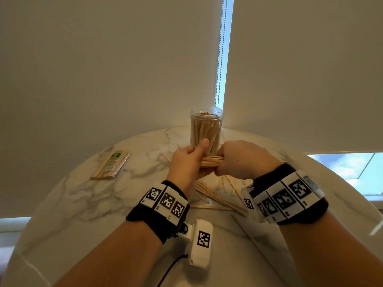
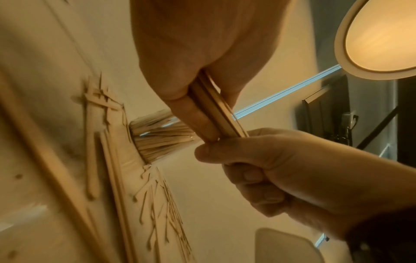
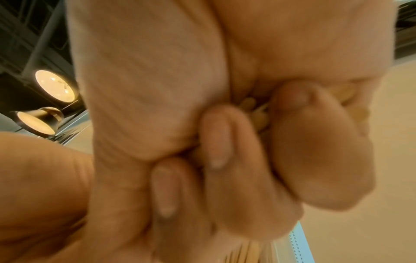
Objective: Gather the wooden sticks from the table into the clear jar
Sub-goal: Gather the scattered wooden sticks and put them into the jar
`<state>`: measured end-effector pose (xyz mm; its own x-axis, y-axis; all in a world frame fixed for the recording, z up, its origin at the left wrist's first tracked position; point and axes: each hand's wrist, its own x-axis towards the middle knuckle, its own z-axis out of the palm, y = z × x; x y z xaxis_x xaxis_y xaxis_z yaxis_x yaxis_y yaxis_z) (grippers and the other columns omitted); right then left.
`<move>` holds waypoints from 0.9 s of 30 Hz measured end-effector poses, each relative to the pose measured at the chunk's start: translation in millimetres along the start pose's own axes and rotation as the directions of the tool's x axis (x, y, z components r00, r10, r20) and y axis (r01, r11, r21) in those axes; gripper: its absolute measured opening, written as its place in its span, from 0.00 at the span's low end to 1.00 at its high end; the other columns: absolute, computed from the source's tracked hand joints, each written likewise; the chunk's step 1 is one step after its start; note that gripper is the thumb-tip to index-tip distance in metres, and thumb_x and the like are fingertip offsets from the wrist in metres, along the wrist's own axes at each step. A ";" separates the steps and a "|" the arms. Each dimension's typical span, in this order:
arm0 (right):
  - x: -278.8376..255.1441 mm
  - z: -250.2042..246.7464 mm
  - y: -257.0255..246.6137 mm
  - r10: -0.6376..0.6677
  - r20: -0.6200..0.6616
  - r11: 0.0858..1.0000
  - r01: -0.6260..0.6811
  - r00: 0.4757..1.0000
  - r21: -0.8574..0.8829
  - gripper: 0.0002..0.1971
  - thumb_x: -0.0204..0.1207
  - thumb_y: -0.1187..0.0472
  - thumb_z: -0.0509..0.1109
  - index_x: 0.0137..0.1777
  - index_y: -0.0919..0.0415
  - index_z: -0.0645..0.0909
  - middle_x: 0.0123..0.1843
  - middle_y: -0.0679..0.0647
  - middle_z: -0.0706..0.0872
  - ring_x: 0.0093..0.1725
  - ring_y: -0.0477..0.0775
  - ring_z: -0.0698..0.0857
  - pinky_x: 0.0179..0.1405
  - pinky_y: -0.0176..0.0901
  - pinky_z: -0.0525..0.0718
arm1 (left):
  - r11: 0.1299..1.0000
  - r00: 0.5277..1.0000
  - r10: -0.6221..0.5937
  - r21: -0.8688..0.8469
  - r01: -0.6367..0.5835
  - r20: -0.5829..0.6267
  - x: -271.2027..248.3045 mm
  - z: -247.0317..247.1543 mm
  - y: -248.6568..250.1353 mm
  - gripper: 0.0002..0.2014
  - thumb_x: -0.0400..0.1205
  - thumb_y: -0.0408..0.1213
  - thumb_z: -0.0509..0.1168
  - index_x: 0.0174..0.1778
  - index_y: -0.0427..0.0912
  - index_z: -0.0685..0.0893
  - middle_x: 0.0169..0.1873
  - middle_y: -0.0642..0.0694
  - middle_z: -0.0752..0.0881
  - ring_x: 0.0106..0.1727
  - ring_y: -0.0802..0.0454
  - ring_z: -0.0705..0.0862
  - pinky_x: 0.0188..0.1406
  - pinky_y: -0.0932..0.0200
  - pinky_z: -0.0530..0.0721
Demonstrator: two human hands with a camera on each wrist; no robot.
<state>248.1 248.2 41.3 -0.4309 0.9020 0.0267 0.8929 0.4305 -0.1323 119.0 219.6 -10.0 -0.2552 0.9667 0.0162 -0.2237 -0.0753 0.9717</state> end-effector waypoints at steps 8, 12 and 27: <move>-4.7 -4.9 -12.7 -0.107 -0.091 0.994 0.106 0.990 -0.021 0.14 0.70 0.43 0.77 0.52 0.46 0.85 0.39 0.45 0.86 0.38 0.47 0.85 0.42 0.45 0.85 | 0.991 0.975 0.095 0.111 -0.074 -0.202 5.5 -14.1 -0.1 0.19 0.76 0.50 0.76 0.41 0.36 0.83 0.37 0.35 0.91 0.31 0.46 0.87 0.23 0.62 0.80; -7.1 3.1 -20.9 -0.125 -0.237 0.978 0.080 0.964 -0.192 0.10 0.75 0.46 0.73 0.50 0.51 0.84 0.38 0.48 0.84 0.36 0.50 0.83 0.36 0.43 0.81 | 0.998 0.960 0.067 0.034 -0.060 -0.271 6.0 -12.1 2.3 0.17 0.81 0.49 0.72 0.37 0.38 0.83 0.31 0.41 0.88 0.26 0.53 0.85 0.24 0.63 0.82; 3.5 1.9 -5.9 -0.117 -0.135 0.993 0.118 0.984 -0.003 0.11 0.74 0.48 0.76 0.53 0.49 0.88 0.37 0.46 0.86 0.36 0.46 0.85 0.38 0.40 0.81 | 0.997 0.993 -0.020 -0.072 0.012 -0.119 -1.3 -3.0 12.1 0.17 0.88 0.43 0.61 0.45 0.33 0.87 0.42 0.36 0.92 0.44 0.44 0.93 0.42 0.53 0.91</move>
<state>241.0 248.8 40.3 -0.5110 0.8416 0.1752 0.8363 0.5338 -0.1250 113.8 216.6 1.0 -0.3606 0.9322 -0.0317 -0.2943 -0.0814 0.9522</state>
